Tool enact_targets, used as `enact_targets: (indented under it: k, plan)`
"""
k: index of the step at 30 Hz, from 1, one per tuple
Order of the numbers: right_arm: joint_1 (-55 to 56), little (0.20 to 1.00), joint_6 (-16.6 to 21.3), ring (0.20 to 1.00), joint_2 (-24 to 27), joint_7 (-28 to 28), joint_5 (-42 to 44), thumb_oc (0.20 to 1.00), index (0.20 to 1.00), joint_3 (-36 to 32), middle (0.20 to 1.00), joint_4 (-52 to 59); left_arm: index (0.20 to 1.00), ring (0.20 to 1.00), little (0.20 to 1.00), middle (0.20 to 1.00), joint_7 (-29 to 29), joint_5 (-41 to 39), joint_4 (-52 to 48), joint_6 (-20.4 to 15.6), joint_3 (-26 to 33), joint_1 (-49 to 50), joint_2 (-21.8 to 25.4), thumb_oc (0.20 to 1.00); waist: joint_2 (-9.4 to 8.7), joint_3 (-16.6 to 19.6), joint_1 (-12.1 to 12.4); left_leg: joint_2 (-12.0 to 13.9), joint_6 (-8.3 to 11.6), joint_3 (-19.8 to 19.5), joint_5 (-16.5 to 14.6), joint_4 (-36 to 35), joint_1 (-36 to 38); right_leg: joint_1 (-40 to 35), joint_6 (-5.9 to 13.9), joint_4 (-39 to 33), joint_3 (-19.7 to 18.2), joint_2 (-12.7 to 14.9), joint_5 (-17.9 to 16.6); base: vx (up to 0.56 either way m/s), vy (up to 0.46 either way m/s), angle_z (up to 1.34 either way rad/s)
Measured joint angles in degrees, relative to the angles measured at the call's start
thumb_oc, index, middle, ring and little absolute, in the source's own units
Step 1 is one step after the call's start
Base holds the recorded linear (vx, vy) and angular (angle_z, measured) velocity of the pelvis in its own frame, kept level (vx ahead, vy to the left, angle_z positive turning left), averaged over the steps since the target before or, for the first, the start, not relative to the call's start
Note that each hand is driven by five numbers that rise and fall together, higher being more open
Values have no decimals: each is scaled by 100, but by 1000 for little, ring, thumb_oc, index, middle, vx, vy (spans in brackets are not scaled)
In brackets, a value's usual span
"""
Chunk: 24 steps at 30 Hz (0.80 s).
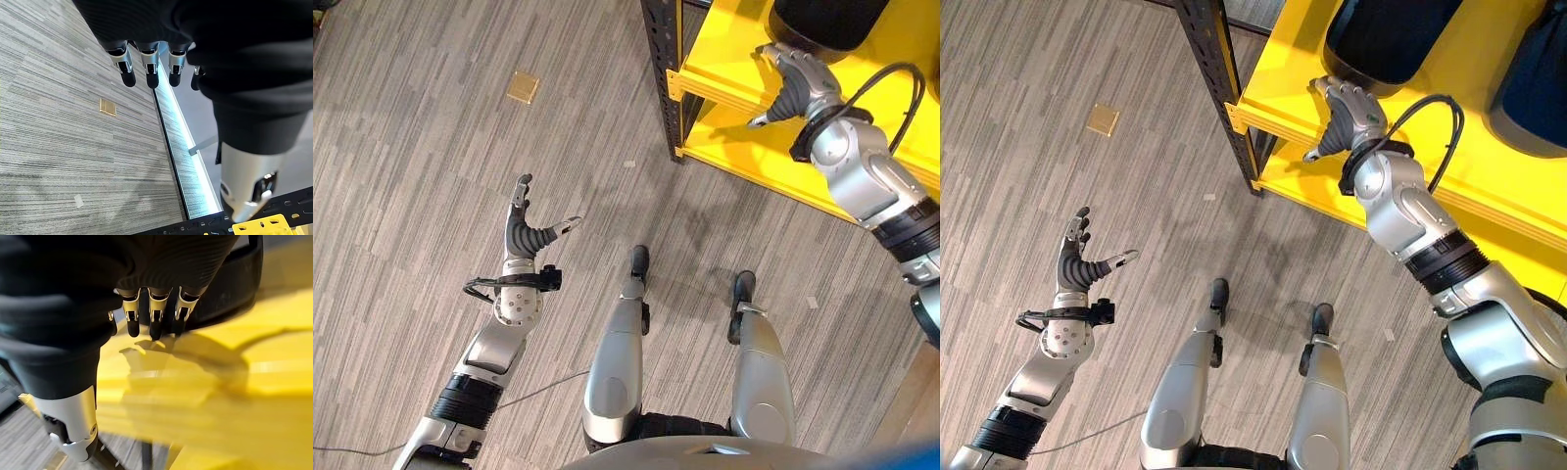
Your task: Move parts from the plastic box to the shelf.
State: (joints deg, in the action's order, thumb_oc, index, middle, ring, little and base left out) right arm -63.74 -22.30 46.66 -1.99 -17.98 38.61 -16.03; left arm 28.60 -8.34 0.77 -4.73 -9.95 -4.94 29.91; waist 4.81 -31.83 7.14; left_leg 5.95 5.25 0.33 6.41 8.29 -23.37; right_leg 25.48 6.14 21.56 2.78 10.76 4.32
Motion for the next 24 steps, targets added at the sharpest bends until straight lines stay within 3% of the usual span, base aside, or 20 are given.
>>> enact_targets:
  k: [5,24]
  plan:
    - [-374,1000,22,1000,573,217,-268,1000,1000,338,1000,-189,1000,1000,1000,1000,2,-17,-3,-5,6,-4,106,1000,-7,2,30,2,1,-76,-7,64,-91,-7,-3,-29,80,-1,-4,16,-34,7]
    - [-531,1000,-3,1000,580,57,-101,1000,1000,484,1000,-527,1000,1000,1000,1000,1,-15,-10,-5,69,-3,248,1000,-62,10,26,41,-39,-86,-51,199,-161,-43,-39,-175,79,-47,-112,1,-5,-1]
